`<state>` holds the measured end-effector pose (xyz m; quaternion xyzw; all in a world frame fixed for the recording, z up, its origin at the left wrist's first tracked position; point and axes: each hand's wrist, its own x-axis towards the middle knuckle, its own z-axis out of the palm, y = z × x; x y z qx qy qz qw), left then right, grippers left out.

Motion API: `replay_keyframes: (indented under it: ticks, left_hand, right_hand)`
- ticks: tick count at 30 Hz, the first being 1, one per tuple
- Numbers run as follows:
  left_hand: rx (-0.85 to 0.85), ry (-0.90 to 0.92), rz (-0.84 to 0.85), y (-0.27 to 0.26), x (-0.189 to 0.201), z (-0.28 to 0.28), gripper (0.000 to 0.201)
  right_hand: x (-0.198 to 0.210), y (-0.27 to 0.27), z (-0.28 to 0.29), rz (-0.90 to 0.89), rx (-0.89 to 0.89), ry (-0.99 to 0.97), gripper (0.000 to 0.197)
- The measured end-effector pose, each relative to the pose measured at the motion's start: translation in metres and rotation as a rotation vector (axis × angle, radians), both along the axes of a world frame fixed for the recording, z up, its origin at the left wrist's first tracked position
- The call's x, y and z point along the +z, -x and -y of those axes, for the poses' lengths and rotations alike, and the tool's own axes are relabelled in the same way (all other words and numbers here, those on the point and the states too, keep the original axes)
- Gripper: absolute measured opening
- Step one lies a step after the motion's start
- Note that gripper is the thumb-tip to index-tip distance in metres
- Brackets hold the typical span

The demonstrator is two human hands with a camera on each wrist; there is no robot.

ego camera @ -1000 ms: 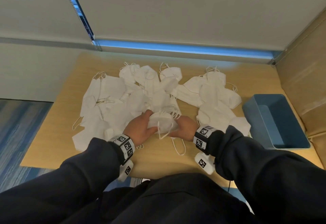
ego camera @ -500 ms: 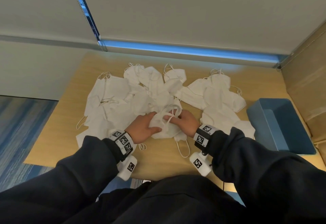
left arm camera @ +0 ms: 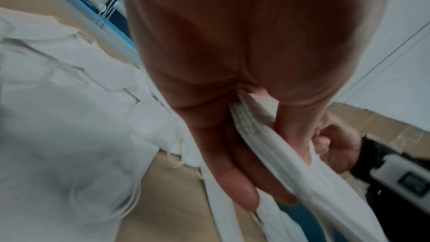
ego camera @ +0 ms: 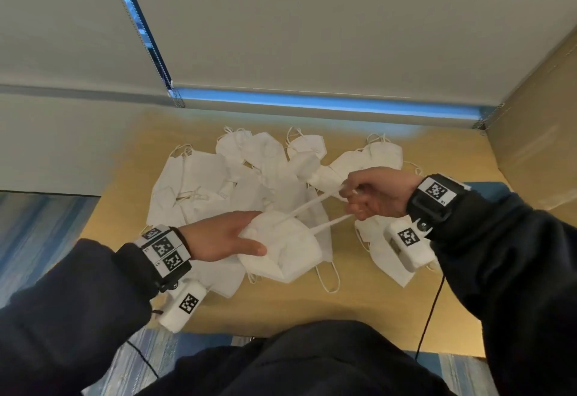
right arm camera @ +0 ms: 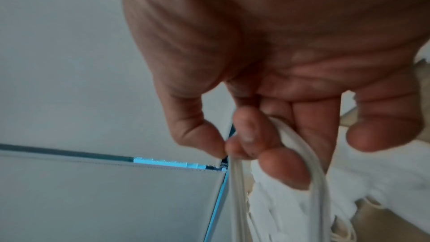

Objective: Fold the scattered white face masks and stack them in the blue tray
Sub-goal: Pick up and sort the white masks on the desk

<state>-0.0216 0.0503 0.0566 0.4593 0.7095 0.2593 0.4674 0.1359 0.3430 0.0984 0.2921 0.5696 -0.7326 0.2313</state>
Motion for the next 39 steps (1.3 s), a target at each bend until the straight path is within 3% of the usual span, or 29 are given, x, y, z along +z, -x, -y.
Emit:
replay_keyframes:
  ticks: [4,7,8,10,12,14,18,21,25,28,32,34,36,38,39]
  left_hand:
    - [0.041,-0.060,-0.018,0.003,-0.001,-0.010,0.044]
    - [0.244,-0.146,0.147,0.000,-0.010,-0.020,0.047]
    - [0.337,-0.165,0.244,-0.002,-0.012,-0.023,0.046]
    - [0.464,-0.179,0.409,-0.006,-0.015,-0.029,0.044]
    - [0.506,-0.189,0.446,-0.008,-0.020,-0.037,0.046]
    - [0.519,-0.206,0.370,-0.009,-0.025,-0.046,0.049]
    - [0.473,-0.164,-0.075,-0.004,-0.035,-0.050,0.052]
    - [0.385,-0.181,-0.269,-0.001,-0.053,-0.042,0.043]
    - [0.254,-0.153,-0.377,-0.005,-0.082,-0.031,0.044]
    - [0.232,-0.154,-0.373,-0.004,-0.088,-0.029,0.054]
    - [0.209,-0.157,-0.316,0.007,-0.088,-0.029,0.046]
    - [0.179,-0.138,-0.287,0.016,-0.084,-0.029,0.051]
    - [0.146,-0.139,-0.234,0.026,-0.076,-0.027,0.057]
    - [0.103,-0.170,-0.158,0.035,-0.065,-0.023,0.055]
    - [0.094,-0.186,-0.113,0.038,-0.060,-0.021,0.051]
  right_hand:
    - [-0.018,0.006,0.019,-0.050,-0.131,-0.056,0.018]
    - [-0.027,0.014,0.035,-0.151,-0.296,-0.075,0.013]
    - [-0.031,0.015,0.038,-0.154,-0.344,-0.060,0.020]
    - [-0.039,0.015,0.042,-0.104,-0.358,-0.024,0.052]
    - [-0.045,0.014,0.051,-0.050,-0.290,0.012,0.065]
    - [-0.049,0.016,0.062,-0.051,-0.218,-0.045,0.058]
    - [-0.060,0.031,0.070,-0.144,-0.005,-0.684,0.045]
    - [-0.080,0.034,0.076,-0.113,0.076,-0.885,0.046]
    - [-0.115,0.037,0.097,-0.029,0.180,-0.929,0.043]
    - [-0.129,0.040,0.105,-0.017,0.143,-0.951,0.044]
    - [-0.120,0.040,0.101,-0.072,0.162,-0.968,0.039]
    - [-0.109,0.035,0.097,-0.093,0.148,-0.958,0.022]
    - [-0.096,0.029,0.094,-0.155,0.131,-0.903,0.019]
    - [-0.083,0.023,0.090,-0.220,0.008,-0.676,0.006]
    - [-0.077,0.020,0.088,-0.222,-0.066,-0.557,0.012]
